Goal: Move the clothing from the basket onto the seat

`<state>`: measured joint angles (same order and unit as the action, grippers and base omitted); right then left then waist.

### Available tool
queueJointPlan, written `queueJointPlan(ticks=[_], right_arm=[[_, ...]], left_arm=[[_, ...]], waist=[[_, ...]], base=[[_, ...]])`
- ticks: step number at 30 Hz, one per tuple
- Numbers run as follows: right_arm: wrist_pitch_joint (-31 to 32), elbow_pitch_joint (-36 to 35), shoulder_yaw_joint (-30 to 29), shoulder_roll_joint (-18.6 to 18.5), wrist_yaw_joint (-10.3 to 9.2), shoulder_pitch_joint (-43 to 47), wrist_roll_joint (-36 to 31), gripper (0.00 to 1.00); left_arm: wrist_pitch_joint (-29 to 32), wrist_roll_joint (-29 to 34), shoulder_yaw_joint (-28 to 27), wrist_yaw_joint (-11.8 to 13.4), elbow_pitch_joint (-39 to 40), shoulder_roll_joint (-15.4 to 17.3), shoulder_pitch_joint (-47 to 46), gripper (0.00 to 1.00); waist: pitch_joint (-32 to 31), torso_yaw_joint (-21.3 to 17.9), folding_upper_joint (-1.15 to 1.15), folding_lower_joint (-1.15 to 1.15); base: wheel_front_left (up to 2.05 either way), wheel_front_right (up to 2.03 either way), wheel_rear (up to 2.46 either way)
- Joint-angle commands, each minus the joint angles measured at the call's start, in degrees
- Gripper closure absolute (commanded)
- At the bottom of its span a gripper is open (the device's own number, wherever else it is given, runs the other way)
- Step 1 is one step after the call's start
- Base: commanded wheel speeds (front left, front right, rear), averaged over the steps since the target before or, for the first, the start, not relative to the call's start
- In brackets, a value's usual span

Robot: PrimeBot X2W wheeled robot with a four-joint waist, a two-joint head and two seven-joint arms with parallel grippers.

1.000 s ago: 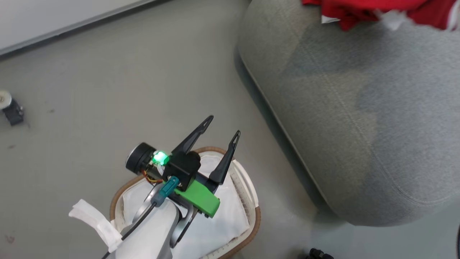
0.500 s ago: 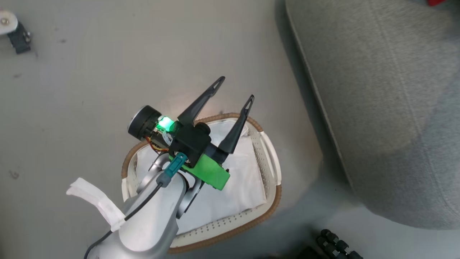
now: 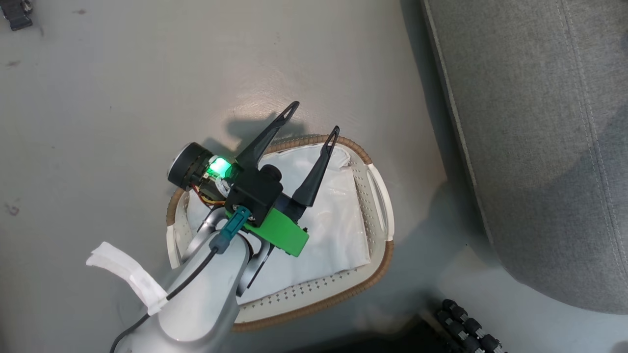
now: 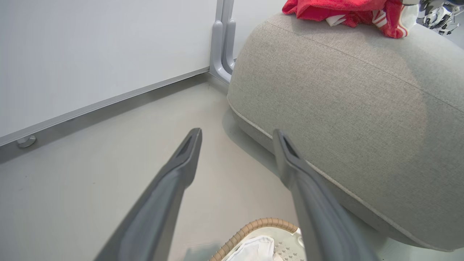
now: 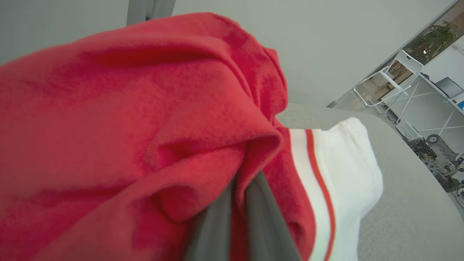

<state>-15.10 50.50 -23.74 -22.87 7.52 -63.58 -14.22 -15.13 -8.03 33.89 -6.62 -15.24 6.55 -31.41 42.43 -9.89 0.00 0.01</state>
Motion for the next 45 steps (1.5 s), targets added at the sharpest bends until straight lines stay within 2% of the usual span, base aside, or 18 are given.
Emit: queueJointPlan(ticks=[1,9,20,28,37,45], right_arm=[[-0.1,-0.8,0.3,0.7,-0.06,1.7,-0.3,0.00],[-0.1,-5.3,3.7,2.2,-0.07,8.5,1.3,0.00],[-0.1,-7.7,9.4,2.0,-0.06,13.7,3.6,0.00],[-0.1,-11.6,13.8,7.2,-0.06,17.6,6.3,0.00],[-0.1,-18.5,17.3,15.3,-0.06,28.1,11.3,0.00],[-0.1,-23.4,21.3,19.5,-0.06,37.3,16.3,0.00]], left_arm=[[0.0,-0.6,-0.1,-0.2,0.1,0.4,-0.3,0.00],[0.0,-2.8,-0.7,-0.5,0.3,-0.7,2.0,0.00],[0.0,-6.4,-6.4,1.4,-0.4,-3.0,7.5,0.00],[0.0,-8.6,-12.5,3.6,-1.3,-3.5,12.8,0.00],[0.0,-10.1,-20.2,6.0,-1.2,-3.6,19.2,0.00],[0.0,-10.7,-26.8,6.2,0.8,-3.7,25.1,0.00]], waist=[[-1.3,-0.9,0.00,-0.01],[-8.0,-1.5,0.00,-0.01],[-21.3,2.1,0.00,-0.01],[-29.2,6.1,0.00,-0.01],[-34.8,10.8,0.00,-0.01],[-37.8,12.3,0.00,-0.01]], base=[[0.00,0.00,0.00],[0.00,0.00,0.00],[0.00,0.00,0.00],[0.00,0.00,0.00],[0.00,0.00,0.00],[0.00,0.00,0.00]])
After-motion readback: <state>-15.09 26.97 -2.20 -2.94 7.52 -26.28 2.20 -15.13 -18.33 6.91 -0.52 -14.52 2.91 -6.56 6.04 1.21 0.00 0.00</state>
